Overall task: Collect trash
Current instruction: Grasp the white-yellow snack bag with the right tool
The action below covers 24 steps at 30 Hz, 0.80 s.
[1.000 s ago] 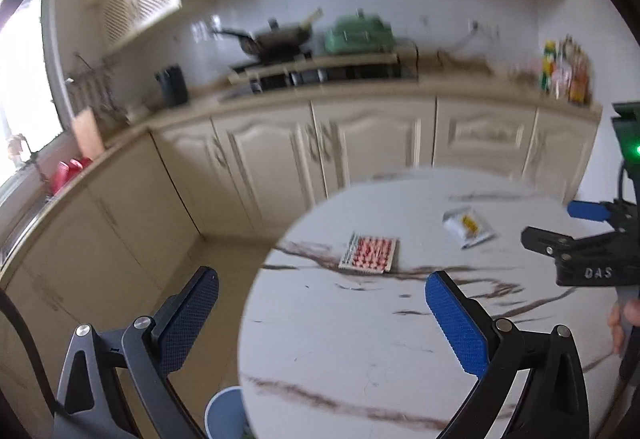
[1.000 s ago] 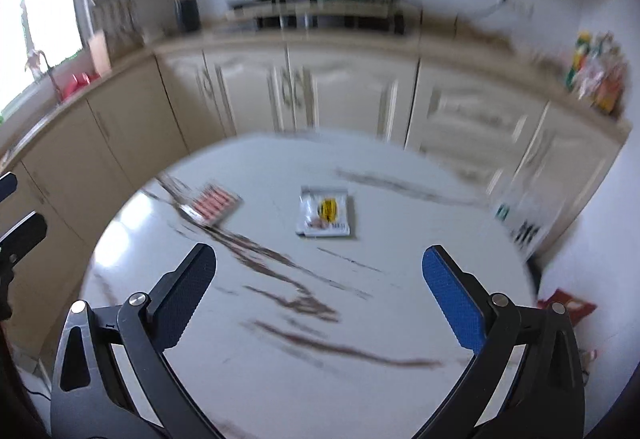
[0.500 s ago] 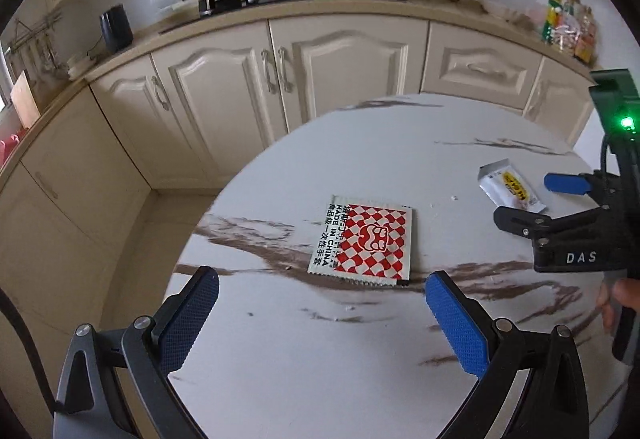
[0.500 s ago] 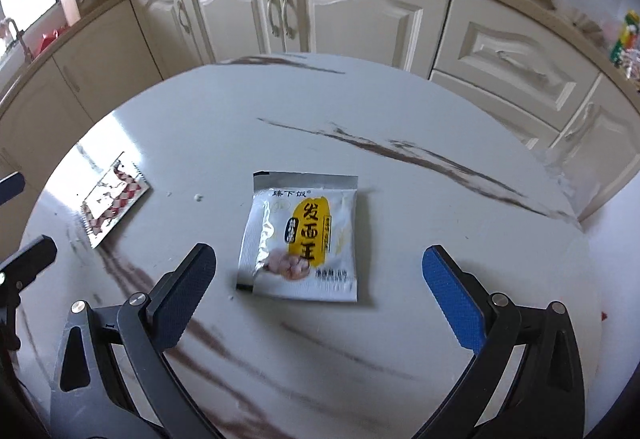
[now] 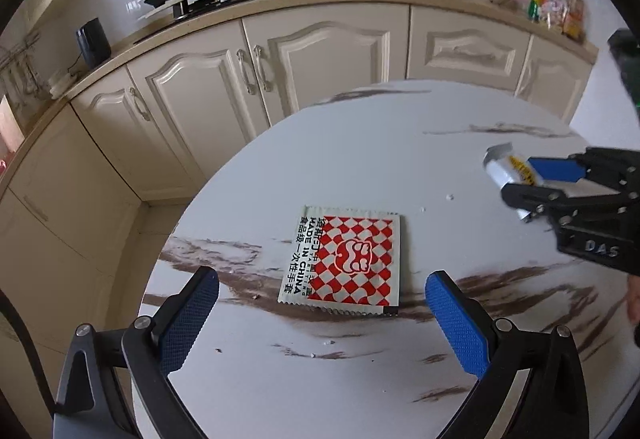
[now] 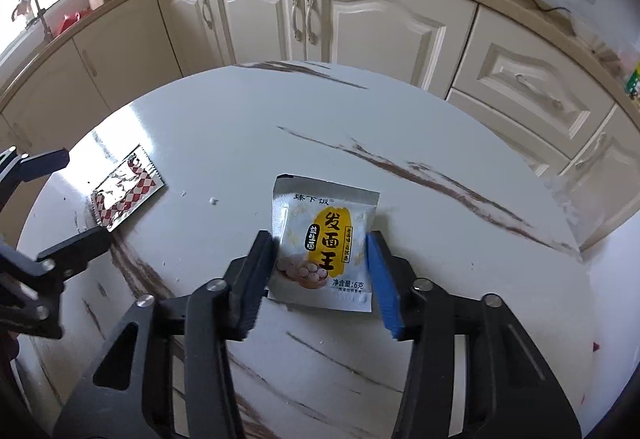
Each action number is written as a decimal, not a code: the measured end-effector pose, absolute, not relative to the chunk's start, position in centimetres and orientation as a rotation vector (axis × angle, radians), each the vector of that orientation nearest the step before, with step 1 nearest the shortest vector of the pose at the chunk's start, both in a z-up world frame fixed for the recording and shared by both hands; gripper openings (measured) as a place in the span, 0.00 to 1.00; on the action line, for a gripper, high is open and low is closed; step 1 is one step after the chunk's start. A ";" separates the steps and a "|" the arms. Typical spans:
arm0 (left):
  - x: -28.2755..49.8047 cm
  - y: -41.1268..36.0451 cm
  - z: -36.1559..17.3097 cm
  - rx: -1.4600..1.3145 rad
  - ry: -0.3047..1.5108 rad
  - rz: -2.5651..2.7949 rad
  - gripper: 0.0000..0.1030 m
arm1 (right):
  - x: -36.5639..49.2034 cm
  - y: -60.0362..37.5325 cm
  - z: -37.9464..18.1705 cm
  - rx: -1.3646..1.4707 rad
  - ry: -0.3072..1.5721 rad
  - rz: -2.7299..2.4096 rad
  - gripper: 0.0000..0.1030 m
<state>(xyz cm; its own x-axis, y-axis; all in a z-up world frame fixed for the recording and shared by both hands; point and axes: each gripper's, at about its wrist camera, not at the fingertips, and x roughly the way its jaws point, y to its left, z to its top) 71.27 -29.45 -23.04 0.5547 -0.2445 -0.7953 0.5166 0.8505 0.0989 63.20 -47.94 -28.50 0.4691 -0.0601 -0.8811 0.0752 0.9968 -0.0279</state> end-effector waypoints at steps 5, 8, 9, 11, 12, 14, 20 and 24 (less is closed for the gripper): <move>71.7 -29.9 -23.9 0.352 0.894 -0.453 0.99 | 62.8 -47.8 -28.4 0.012 1.070 -0.069 0.37; 71.9 -30.0 -24.2 0.362 0.890 -0.452 0.99 | 62.5 -47.5 -28.4 0.010 1.071 -0.060 0.37; 72.1 -30.2 -24.3 0.357 0.891 -0.455 0.99 | 62.5 -47.4 -28.4 0.011 1.071 -0.053 0.37; 72.5 -30.3 -24.5 0.345 0.900 -0.465 0.99 | 62.2 -47.1 -28.4 0.016 1.068 -0.036 0.37; 72.8 -30.2 -24.6 0.332 0.907 -0.476 0.99 | 62.2 -47.0 -28.4 0.017 1.069 -0.029 0.37; 73.6 -29.9 -25.0 0.290 0.944 -0.503 0.99 | 62.0 -46.7 -28.4 0.031 1.066 -0.012 0.37; 73.9 -30.0 -25.2 0.277 0.928 -0.543 0.73 | 61.9 -45.9 -28.5 0.055 1.060 0.021 0.37; 73.7 -30.5 -24.9 0.285 0.924 -0.568 0.50 | 61.9 -44.8 -28.5 0.058 1.058 0.036 0.37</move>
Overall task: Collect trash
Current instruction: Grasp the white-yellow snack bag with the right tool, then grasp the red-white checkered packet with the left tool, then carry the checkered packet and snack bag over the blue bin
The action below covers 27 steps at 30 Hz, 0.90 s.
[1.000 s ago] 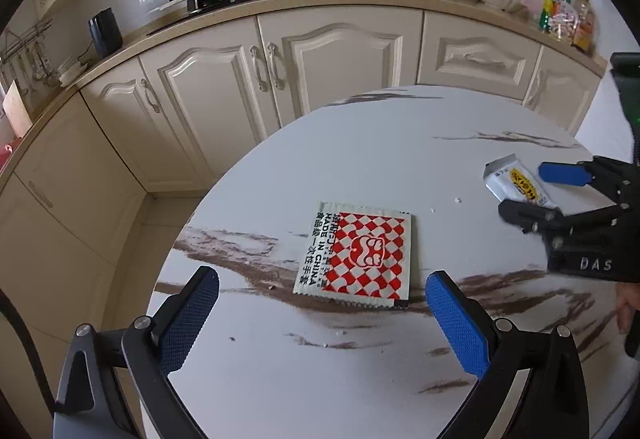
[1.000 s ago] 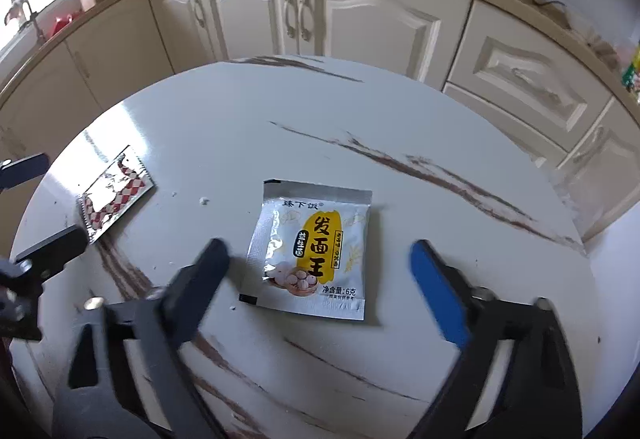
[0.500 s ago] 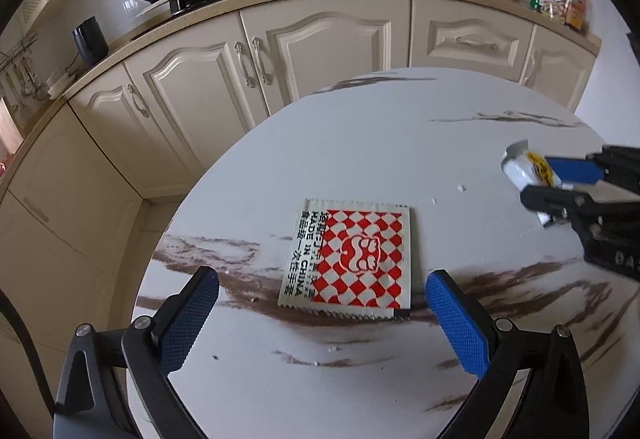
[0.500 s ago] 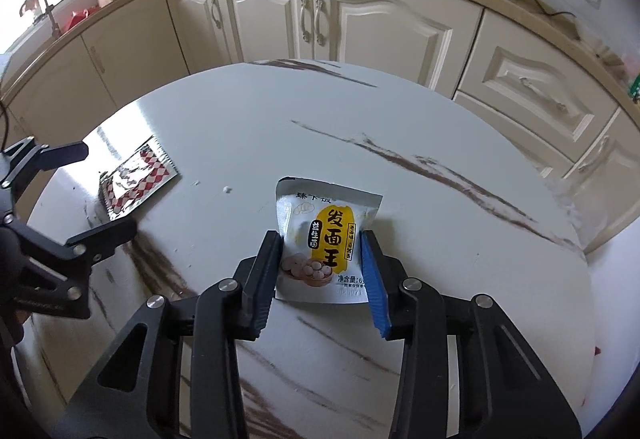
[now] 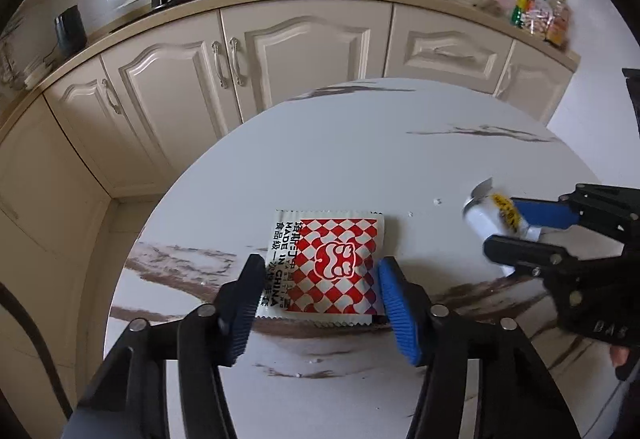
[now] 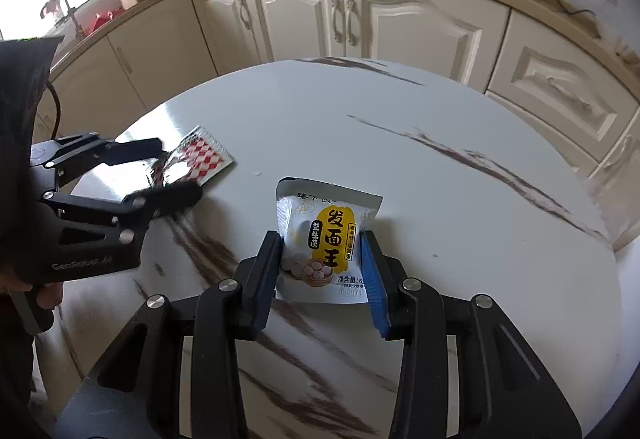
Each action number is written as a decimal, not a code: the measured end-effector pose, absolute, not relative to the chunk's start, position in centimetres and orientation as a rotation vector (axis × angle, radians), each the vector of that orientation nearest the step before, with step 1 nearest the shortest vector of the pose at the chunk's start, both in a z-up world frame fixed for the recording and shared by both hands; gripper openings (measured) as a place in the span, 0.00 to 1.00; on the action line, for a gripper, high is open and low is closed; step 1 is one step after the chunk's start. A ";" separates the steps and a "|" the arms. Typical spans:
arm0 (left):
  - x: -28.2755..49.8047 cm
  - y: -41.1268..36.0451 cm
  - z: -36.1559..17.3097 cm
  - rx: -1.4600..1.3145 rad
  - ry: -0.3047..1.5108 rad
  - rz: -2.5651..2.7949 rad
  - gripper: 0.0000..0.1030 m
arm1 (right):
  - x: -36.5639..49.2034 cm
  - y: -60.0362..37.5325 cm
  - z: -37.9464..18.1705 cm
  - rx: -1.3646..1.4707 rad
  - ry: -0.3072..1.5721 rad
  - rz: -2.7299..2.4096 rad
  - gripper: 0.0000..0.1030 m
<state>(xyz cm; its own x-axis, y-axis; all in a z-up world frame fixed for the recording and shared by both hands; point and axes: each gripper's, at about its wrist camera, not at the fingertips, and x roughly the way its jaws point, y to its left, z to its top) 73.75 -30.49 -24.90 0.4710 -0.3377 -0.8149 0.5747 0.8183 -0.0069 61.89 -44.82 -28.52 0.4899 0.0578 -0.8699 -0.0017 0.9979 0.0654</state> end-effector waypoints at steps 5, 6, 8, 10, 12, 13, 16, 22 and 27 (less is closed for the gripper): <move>73.7 -30.1 -24.5 0.284 0.917 -0.582 0.38 | 62.0 -43.4 -28.6 0.062 1.057 0.054 0.37; 73.6 -30.0 -24.4 0.283 0.917 -0.582 0.37 | 61.9 -43.2 -28.6 0.065 1.055 0.055 0.37; 73.3 -29.9 -24.4 0.283 0.914 -0.584 0.32 | 61.9 -42.7 -28.6 0.067 1.055 0.057 0.36; 72.9 -29.4 -24.0 0.275 0.916 -0.601 0.05 | 61.8 -42.3 -28.6 0.073 1.058 0.062 0.36; 72.5 -29.1 -23.9 0.250 0.937 -0.620 0.06 | 61.6 -41.8 -28.4 0.069 1.053 0.060 0.36; 72.3 -29.0 -23.8 0.255 0.938 -0.619 0.06 | 61.5 -41.6 -28.3 0.070 1.053 0.063 0.36; 71.6 -28.6 -23.6 0.252 0.954 -0.632 0.05 | 61.0 -40.9 -27.6 0.068 1.042 0.068 0.36; 69.2 -26.4 -21.4 0.185 0.953 -0.658 0.05 | 59.7 -39.7 -26.1 0.085 1.027 0.067 0.36; 65.7 -22.6 -17.5 0.146 0.892 -0.639 0.05 | 57.9 -37.4 -24.1 0.094 0.994 0.092 0.36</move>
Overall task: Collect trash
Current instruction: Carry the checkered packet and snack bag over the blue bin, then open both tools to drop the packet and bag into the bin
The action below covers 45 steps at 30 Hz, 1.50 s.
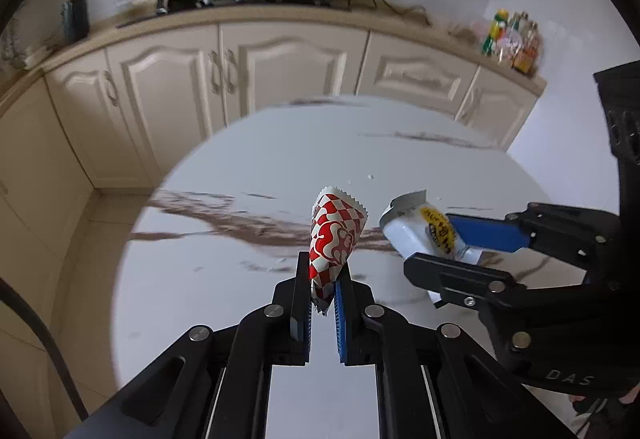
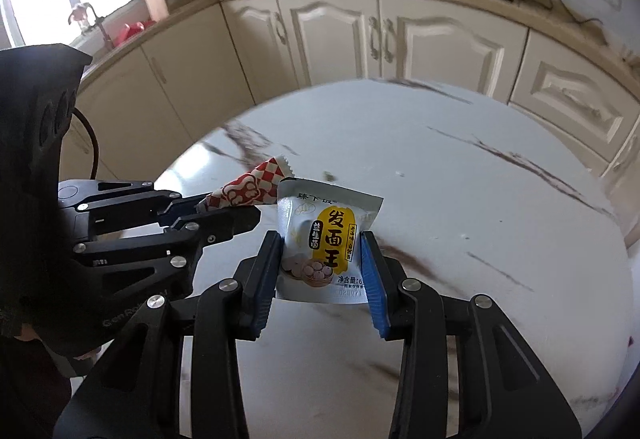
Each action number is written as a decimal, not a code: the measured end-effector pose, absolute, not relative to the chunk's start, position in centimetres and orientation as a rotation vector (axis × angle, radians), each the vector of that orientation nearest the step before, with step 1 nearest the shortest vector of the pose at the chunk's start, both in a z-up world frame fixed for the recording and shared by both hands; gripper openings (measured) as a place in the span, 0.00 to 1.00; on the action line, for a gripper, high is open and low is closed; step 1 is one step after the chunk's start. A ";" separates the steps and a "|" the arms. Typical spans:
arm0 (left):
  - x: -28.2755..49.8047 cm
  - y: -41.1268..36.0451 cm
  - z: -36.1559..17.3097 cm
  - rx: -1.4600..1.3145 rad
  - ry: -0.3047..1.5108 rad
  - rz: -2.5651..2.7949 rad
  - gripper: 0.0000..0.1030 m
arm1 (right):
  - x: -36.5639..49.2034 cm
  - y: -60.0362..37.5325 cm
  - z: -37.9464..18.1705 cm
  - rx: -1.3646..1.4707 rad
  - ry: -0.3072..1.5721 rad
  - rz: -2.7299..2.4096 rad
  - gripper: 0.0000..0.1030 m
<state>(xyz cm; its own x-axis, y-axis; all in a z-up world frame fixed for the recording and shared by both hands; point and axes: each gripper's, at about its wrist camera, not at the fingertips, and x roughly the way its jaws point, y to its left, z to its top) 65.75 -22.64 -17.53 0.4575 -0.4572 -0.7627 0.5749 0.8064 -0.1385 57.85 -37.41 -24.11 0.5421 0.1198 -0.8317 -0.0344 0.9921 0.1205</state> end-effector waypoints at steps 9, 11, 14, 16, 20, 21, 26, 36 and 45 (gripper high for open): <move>58.0 -10.8 -11.7 0.084 0.782 -0.500 0.06 | 55.0 -27.2 -19.1 0.037 0.884 0.214 0.36; 56.8 -7.7 -11.1 0.070 0.775 -0.464 0.06 | 54.7 -23.6 -18.8 0.017 0.871 0.261 0.36; 55.0 -1.7 -10.7 0.036 0.781 -0.391 0.06 | 54.9 -18.5 -19.5 -0.003 0.873 0.333 0.36; 53.7 2.2 -11.0 0.046 0.784 -0.308 0.06 | 55.3 -15.1 -20.6 -0.023 0.887 0.374 0.36; 52.5 9.5 -13.7 0.007 0.858 -0.182 0.06 | 56.6 -8.4 -25.0 -0.044 0.948 0.456 0.36; 52.3 10.8 -14.8 0.001 0.881 -0.153 0.06 | 56.9 -7.2 -26.4 -0.051 0.970 0.468 0.36; 52.9 15.7 -21.8 -0.068 1.029 -0.085 0.06 | 58.8 -2.0 -35.8 -0.064 1.123 0.497 0.37; 56.9 19.5 -38.2 -0.203 1.335 -0.070 0.06 | 63.2 -2.2 -55.1 -0.016 1.433 0.421 0.37; 61.1 22.9 -46.0 -0.302 1.499 -0.091 0.09 | 66.4 -4.0 -64.3 0.098 1.546 0.401 0.42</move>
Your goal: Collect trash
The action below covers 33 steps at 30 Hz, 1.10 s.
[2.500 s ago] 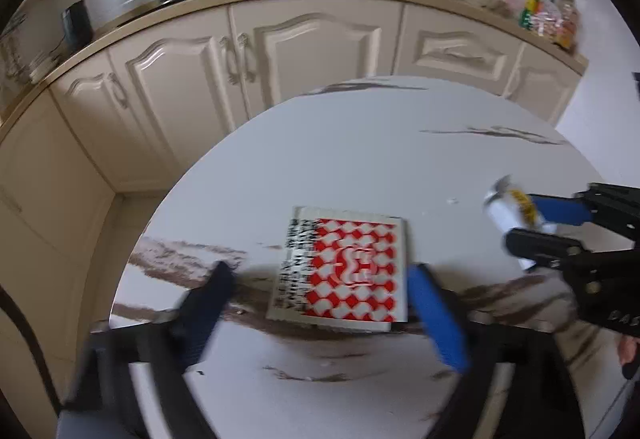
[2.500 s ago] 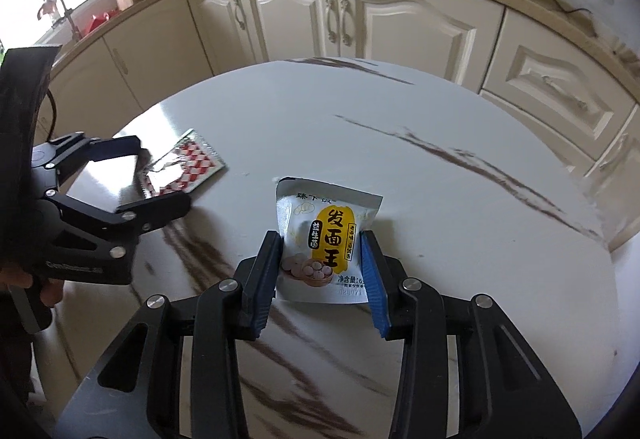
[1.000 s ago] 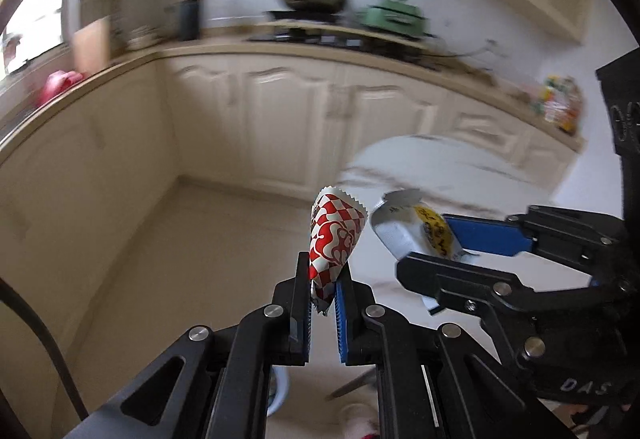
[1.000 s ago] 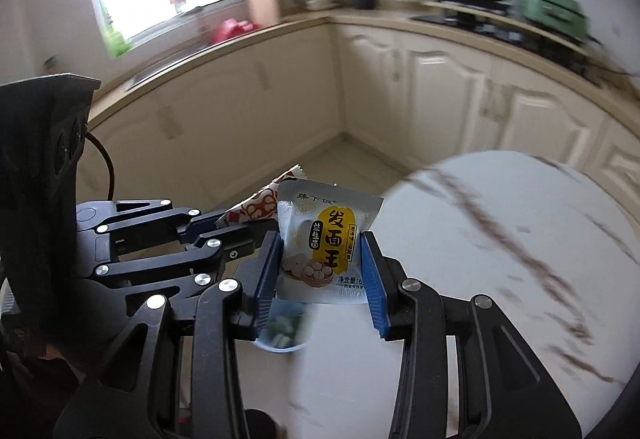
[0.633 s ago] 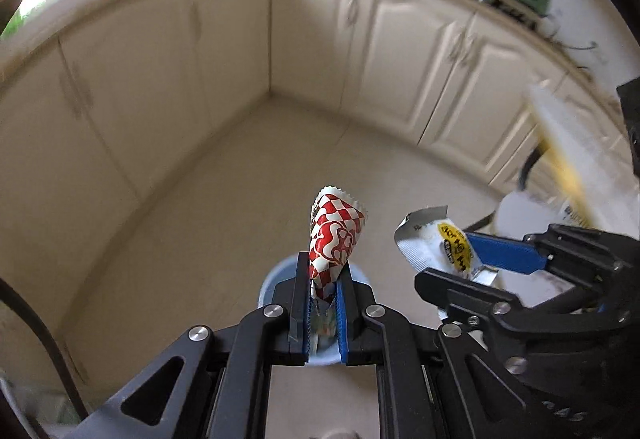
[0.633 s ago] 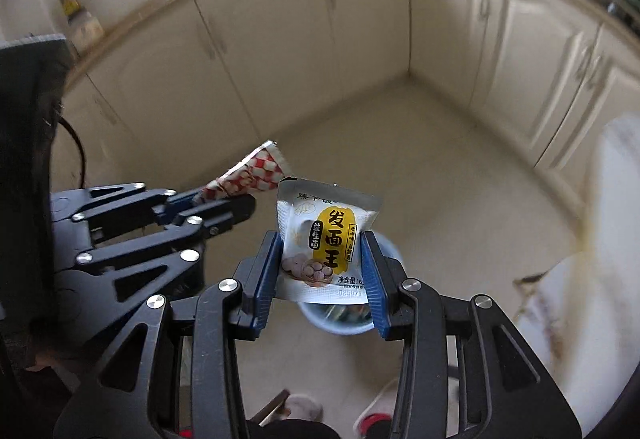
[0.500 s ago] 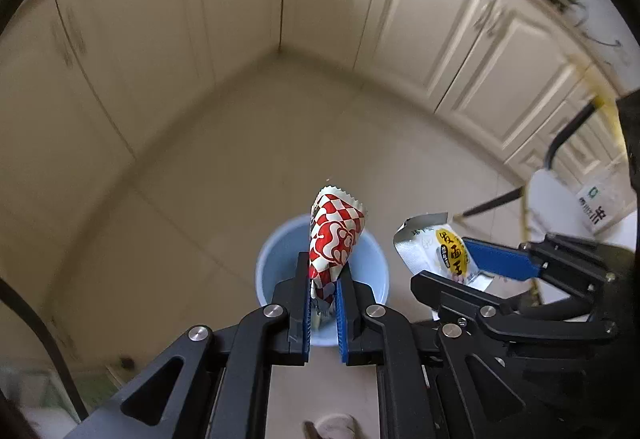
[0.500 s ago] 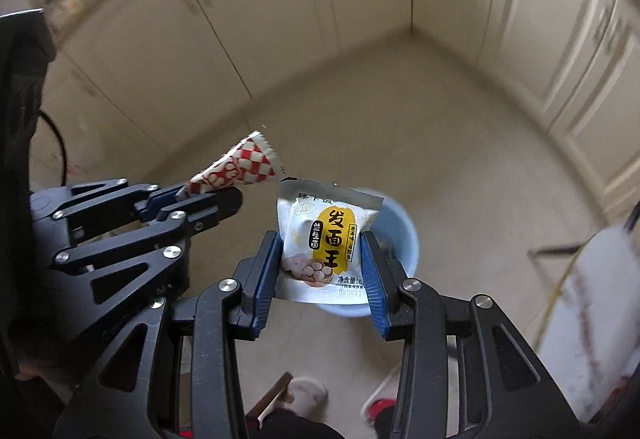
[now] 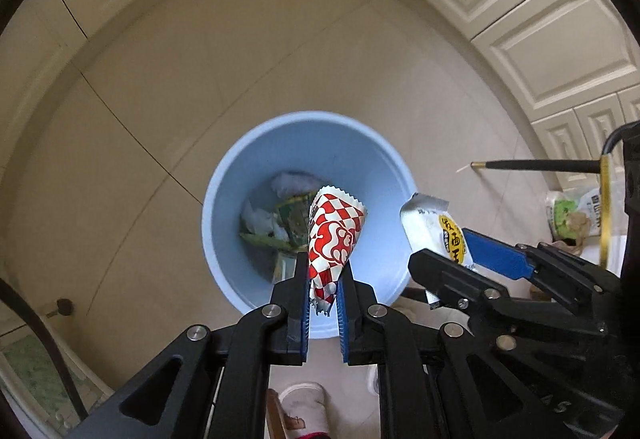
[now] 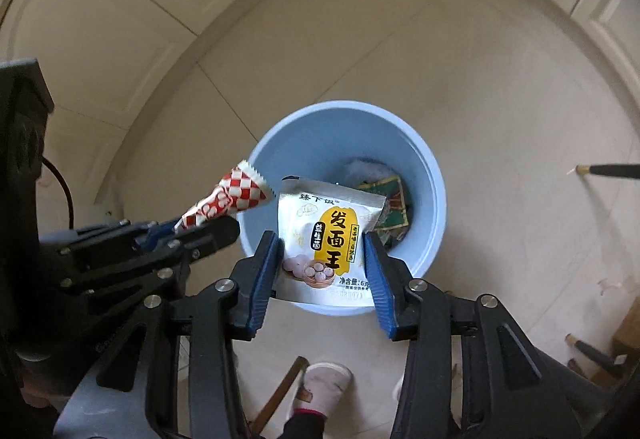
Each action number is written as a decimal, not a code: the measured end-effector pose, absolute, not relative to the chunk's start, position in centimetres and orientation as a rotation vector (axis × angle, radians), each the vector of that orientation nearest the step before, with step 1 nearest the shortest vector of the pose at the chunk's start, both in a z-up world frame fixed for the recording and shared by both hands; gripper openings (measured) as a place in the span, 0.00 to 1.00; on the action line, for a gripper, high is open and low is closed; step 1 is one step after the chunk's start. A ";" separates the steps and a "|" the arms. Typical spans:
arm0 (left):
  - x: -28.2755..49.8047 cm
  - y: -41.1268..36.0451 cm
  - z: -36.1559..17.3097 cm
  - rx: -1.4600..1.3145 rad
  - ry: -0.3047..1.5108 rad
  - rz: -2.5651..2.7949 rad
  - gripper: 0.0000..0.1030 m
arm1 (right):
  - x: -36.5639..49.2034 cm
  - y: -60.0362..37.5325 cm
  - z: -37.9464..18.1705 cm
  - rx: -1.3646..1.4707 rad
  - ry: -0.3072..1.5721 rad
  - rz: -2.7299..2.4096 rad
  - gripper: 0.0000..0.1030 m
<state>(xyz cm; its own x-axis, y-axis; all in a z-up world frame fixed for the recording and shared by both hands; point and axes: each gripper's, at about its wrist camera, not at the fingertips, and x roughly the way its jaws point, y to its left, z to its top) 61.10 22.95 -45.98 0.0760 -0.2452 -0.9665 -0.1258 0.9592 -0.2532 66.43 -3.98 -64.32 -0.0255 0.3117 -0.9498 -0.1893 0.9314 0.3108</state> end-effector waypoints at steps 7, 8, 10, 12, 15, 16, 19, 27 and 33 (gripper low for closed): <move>65.5 24.8 -47.9 -0.365 1.559 -0.028 0.37 | 65.8 -4.5 -65.9 0.164 1.545 0.399 0.46; 66.0 24.7 -47.7 -0.375 1.558 -0.027 0.37 | 65.7 -4.8 -65.9 0.189 1.547 0.400 0.52; 65.6 24.6 -47.2 -0.371 1.560 -0.028 0.41 | 65.6 -5.3 -65.6 0.204 1.539 0.395 0.63; 65.3 23.3 -46.5 -0.364 1.556 -0.019 0.47 | 65.6 -5.4 -64.9 0.205 1.525 0.400 0.63; 65.2 22.8 -45.6 -0.372 1.546 -0.008 0.49 | 65.2 -5.4 -63.0 0.171 1.492 0.380 0.65; 65.1 22.7 -45.3 -0.376 1.540 -0.007 0.51 | 65.2 -5.4 -62.2 0.155 1.479 0.368 0.67; 64.3 22.5 -43.5 -0.385 1.522 0.000 0.51 | 64.8 -5.5 -59.5 0.120 1.447 0.343 0.74; 59.7 18.7 -36.6 -0.274 1.385 0.073 0.53 | 62.5 -4.7 -52.6 0.089 1.348 0.364 0.90; 54.7 19.4 -30.4 -0.210 1.297 0.127 0.55 | 59.4 -1.9 -46.5 0.015 1.282 0.396 1.00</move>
<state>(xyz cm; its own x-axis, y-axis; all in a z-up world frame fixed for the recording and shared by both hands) 54.67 19.44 -30.36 0.2670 -0.0246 -0.9634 -0.2106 0.9740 -0.0832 59.39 -1.87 -46.51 0.2269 0.2954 -0.9280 -0.2794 0.9326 0.2285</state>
